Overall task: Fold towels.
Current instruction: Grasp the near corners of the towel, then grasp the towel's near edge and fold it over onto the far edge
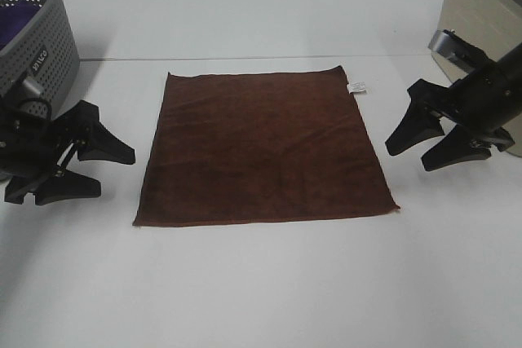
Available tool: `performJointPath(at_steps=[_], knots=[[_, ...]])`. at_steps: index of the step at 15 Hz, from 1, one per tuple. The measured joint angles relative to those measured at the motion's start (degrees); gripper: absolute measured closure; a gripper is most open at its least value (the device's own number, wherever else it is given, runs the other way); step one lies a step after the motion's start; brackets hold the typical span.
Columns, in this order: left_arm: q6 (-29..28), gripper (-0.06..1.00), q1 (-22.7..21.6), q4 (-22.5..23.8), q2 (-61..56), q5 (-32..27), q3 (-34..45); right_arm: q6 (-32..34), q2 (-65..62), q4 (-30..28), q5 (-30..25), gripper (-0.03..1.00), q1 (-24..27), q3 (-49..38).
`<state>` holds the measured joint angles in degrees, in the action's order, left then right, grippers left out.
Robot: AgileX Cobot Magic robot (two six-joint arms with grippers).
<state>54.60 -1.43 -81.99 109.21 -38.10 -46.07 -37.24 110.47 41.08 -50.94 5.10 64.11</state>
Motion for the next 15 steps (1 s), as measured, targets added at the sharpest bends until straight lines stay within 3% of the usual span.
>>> performJointPath(at_steps=[2,3,6,13,15], knots=[[1.8,0.25,0.0,-1.4,1.4,-0.6,0.0,-1.5,1.5,2.4,-0.8,0.32,2.0,0.1],[4.6,0.25,0.2,-4.2,3.4,-1.3,-0.1,-2.6,3.7,3.4,-0.7,0.31,3.0,0.1],[6.2,0.25,1.7,-5.4,6.1,-1.3,-1.7,-2.9,6.8,4.1,0.9,0.31,1.4,0.1],[2.8,0.25,9.3,-5.7,12.5,-2.6,-10.3,-4.0,11.3,9.2,1.9,0.32,-4.0,1.7],[2.1,0.31,9.8,-5.6,12.8,-2.4,-10.8,-4.2,11.6,10.0,2.2,0.37,-5.2,1.8]])
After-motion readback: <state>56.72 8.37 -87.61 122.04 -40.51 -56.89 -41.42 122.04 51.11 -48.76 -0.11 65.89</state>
